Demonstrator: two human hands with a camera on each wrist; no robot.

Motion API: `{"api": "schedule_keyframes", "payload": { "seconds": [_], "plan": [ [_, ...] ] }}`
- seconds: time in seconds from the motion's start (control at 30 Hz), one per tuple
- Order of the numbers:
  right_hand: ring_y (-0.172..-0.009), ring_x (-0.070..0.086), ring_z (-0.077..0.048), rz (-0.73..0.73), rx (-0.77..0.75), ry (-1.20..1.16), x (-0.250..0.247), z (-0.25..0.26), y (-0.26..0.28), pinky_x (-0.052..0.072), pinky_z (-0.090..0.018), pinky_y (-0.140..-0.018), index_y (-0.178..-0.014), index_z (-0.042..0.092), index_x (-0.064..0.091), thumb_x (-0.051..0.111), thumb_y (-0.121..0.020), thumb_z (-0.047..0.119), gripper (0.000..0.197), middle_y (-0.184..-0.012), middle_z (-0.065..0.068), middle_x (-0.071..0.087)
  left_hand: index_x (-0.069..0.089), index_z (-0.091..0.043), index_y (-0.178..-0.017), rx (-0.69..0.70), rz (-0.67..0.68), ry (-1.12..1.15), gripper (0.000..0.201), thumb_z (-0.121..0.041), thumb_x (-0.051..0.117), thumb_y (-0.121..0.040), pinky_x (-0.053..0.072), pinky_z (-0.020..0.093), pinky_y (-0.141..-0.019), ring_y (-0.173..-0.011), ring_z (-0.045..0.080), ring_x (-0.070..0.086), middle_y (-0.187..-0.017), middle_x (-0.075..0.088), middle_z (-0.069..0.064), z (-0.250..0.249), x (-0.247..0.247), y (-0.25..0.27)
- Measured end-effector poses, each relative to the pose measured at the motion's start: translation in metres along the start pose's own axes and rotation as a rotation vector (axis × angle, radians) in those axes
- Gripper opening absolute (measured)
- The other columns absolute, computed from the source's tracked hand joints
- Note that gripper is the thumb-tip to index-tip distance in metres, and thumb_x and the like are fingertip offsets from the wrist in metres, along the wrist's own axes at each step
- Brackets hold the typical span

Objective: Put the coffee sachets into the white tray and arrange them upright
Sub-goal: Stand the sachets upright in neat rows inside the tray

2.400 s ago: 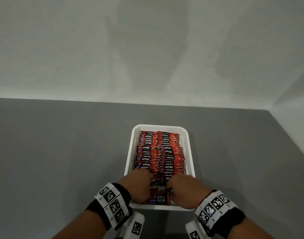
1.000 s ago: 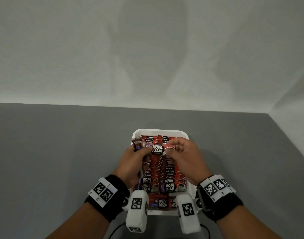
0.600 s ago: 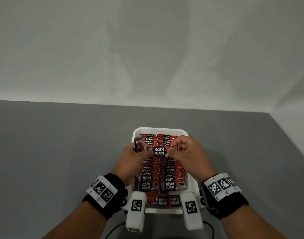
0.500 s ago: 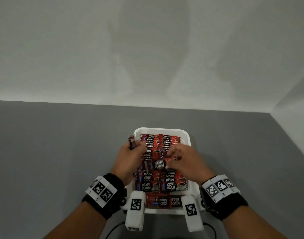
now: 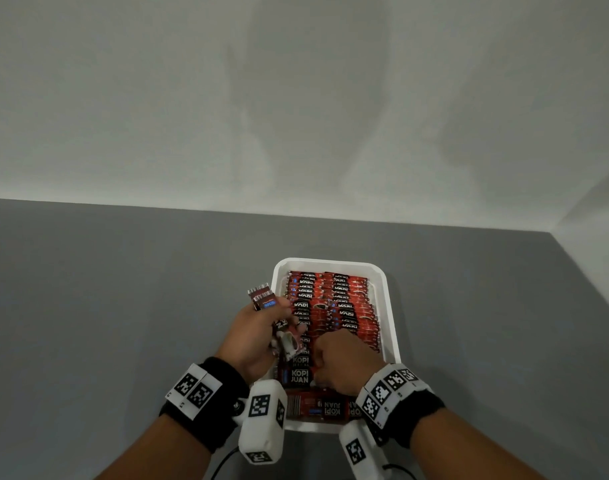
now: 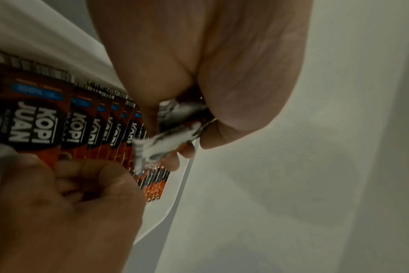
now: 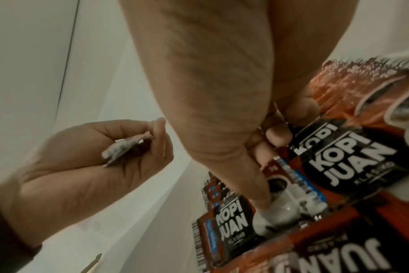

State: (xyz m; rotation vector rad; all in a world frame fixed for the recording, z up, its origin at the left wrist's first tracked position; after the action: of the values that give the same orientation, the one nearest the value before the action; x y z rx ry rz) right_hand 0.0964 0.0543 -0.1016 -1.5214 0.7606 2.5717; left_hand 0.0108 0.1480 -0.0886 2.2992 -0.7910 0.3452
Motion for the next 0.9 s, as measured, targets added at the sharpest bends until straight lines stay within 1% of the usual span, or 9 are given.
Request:
{"api": "schedule_keyframes", "payload": {
  "seconds": [0.1,0.17,0.23,0.33,0.4,0.6,0.67,0.77,0.9],
  "plan": [
    [-0.082,0.065,-0.021,0.036,0.027,-0.046,0.004,-0.003,0.001,0.056,-0.034,-0.075,-0.072,0.017,0.058,0.079,-0.079,0.024,0.022,-0.085,0.000,0.066,0.058,-0.003,-0.087,0.029,0.042,-0.001,0.015,0.007,0.051,-0.096,0.061,0.036,-0.063,-0.066,0.026,0.068,-0.081,0.063,0.020,-0.001,0.003,0.001],
    [-0.086,0.065,-0.016,-0.025,0.062,-0.159,-0.009,-0.011,0.006,0.054,-0.026,-0.074,-0.084,0.017,0.067,0.070,-0.083,0.016,0.004,-0.092,0.003,0.068,0.062,0.002,-0.094,0.063,0.061,-0.019,0.009,0.003,0.054,-0.097,0.062,0.041,-0.071,-0.081,0.033,0.072,-0.098,0.069,0.028,-0.003,0.005,0.002],
    [-0.085,0.065,-0.009,-0.118,0.077,-0.354,-0.029,-0.018,0.013,0.051,-0.018,-0.069,-0.093,0.022,0.067,0.063,-0.087,0.009,0.015,-0.096,0.007,0.068,0.064,0.006,-0.108,0.091,0.080,-0.053,0.015,-0.001,0.056,-0.098,0.061,0.047,-0.082,-0.097,0.041,0.072,-0.112,0.070,0.030,-0.006,0.009,0.005],
    [-0.077,0.069,-0.019,-0.192,0.069,-0.935,-0.047,-0.018,0.025,0.053,-0.029,-0.060,-0.103,0.013,0.066,0.056,-0.091,-0.003,0.023,-0.100,-0.011,0.074,0.062,0.006,-0.122,0.118,0.085,-0.094,0.027,-0.006,0.058,-0.098,0.055,0.058,-0.094,-0.108,0.047,0.068,-0.118,0.068,0.031,-0.004,0.014,0.005],
    [-0.076,0.070,-0.022,-0.270,0.045,-1.057,-0.058,-0.016,0.031,0.057,-0.036,-0.065,-0.105,0.010,0.068,0.065,-0.092,0.002,0.016,-0.096,-0.016,0.075,0.062,0.004,-0.125,0.125,0.113,-0.109,0.030,-0.007,0.061,-0.098,0.052,0.061,-0.097,-0.110,0.048,0.066,-0.120,0.067,0.031,0.000,0.023,0.005],
    [-0.080,0.072,-0.024,-0.428,0.051,-0.878,-0.073,-0.037,0.037,0.061,-0.046,-0.079,-0.092,0.017,0.073,0.078,-0.085,0.007,0.013,-0.086,-0.008,0.075,0.065,0.006,-0.119,0.091,0.103,-0.126,0.028,-0.004,0.061,-0.094,0.048,0.066,-0.099,-0.111,0.052,0.064,-0.116,0.069,0.032,0.000,0.026,0.004],
    [-0.083,0.072,-0.019,-0.428,0.047,-0.814,-0.076,-0.037,0.037,0.061,-0.040,-0.082,-0.095,0.021,0.075,0.079,-0.084,0.011,0.015,-0.086,-0.002,0.075,0.066,0.006,-0.117,0.122,0.086,-0.168,0.024,0.000,0.061,-0.094,0.053,0.060,-0.094,-0.106,0.048,0.068,-0.113,0.070,0.030,0.000,0.023,0.005],
    [-0.077,0.069,0.000,-0.414,-0.019,-0.642,-0.082,-0.021,0.036,0.056,-0.017,-0.074,-0.093,0.028,0.075,0.079,-0.085,0.016,0.014,-0.081,0.011,0.073,0.069,0.003,-0.112,0.172,0.100,-0.241,0.020,0.001,0.063,-0.093,0.057,0.053,-0.089,-0.099,0.043,0.071,-0.109,0.073,0.026,0.001,0.026,0.009],
    [-0.072,0.063,0.001,-0.290,0.039,-0.402,-0.074,-0.032,0.030,0.045,-0.011,-0.064,-0.090,0.028,0.074,0.079,-0.085,0.018,0.012,-0.080,0.014,0.068,0.067,-0.007,-0.083,0.170,0.041,-0.234,0.017,0.002,0.057,-0.094,0.056,0.046,-0.080,-0.083,0.033,0.068,-0.090,0.071,0.018,-0.006,0.013,0.006]
  ]
}}
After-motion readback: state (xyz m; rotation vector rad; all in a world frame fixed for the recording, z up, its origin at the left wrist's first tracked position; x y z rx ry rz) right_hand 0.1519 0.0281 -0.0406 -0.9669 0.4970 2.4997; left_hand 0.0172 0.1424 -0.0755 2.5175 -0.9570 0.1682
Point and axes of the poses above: each hand's wrist, its own y-axis away from the middle knuckle, its own x-axis out of the palm, z = x × y, the point moved 9 cm from there along -y, towards the middle knuckle
